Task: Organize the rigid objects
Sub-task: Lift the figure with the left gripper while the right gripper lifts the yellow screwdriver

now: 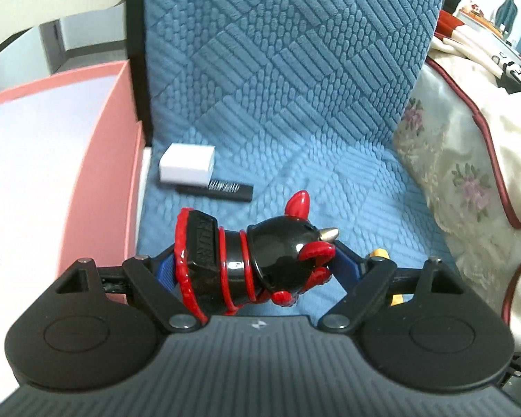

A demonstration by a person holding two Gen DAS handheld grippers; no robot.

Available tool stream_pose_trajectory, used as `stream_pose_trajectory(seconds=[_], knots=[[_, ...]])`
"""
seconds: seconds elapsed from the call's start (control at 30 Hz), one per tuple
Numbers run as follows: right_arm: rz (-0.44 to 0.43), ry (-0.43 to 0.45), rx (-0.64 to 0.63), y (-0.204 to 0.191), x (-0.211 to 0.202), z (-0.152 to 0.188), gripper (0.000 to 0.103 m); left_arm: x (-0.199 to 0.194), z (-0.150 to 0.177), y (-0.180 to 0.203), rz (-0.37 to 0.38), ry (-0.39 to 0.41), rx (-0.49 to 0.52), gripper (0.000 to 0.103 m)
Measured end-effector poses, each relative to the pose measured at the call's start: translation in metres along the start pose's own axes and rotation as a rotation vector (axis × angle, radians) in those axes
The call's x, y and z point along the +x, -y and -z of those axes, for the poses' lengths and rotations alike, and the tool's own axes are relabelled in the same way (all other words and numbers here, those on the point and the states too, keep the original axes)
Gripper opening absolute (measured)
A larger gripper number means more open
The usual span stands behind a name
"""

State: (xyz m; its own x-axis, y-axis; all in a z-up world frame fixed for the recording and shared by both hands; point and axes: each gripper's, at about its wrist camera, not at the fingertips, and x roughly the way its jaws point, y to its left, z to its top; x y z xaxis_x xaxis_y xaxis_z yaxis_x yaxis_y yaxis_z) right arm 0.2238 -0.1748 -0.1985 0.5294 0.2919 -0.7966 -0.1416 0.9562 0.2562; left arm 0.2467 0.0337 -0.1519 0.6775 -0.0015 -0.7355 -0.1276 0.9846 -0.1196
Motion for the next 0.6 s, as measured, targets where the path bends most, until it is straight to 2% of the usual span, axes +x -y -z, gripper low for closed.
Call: stream_pose_trajectory(seconds=[0.2,0.43,0.5,0.57,0.6], knots=[[0.008,0.007,-0.017,0.000,-0.008,0.012,0.016,-0.014,0.020,-0.002,0.011,-0.021,-0.033,0.088],[0.020,0.023,-0.017,0.002,0.002,0.011,0.018,-0.014,0.020,-0.001,-0.001,-0.015,-0.036,0.088],[0.022,0.030,-0.002,0.004,0.006,0.009,0.022,-0.014,0.020,-0.001,0.001,-0.017,-0.040,0.088],[0.042,0.035,0.003,0.005,0.011,0.006,0.033,-0.013,0.019,-0.001,0.000,-0.016,-0.041,0.088],[0.056,0.038,-0.001,0.005,0.014,0.005,0.034,-0.013,0.018,-0.002,0.000,-0.016,-0.043,0.088]])
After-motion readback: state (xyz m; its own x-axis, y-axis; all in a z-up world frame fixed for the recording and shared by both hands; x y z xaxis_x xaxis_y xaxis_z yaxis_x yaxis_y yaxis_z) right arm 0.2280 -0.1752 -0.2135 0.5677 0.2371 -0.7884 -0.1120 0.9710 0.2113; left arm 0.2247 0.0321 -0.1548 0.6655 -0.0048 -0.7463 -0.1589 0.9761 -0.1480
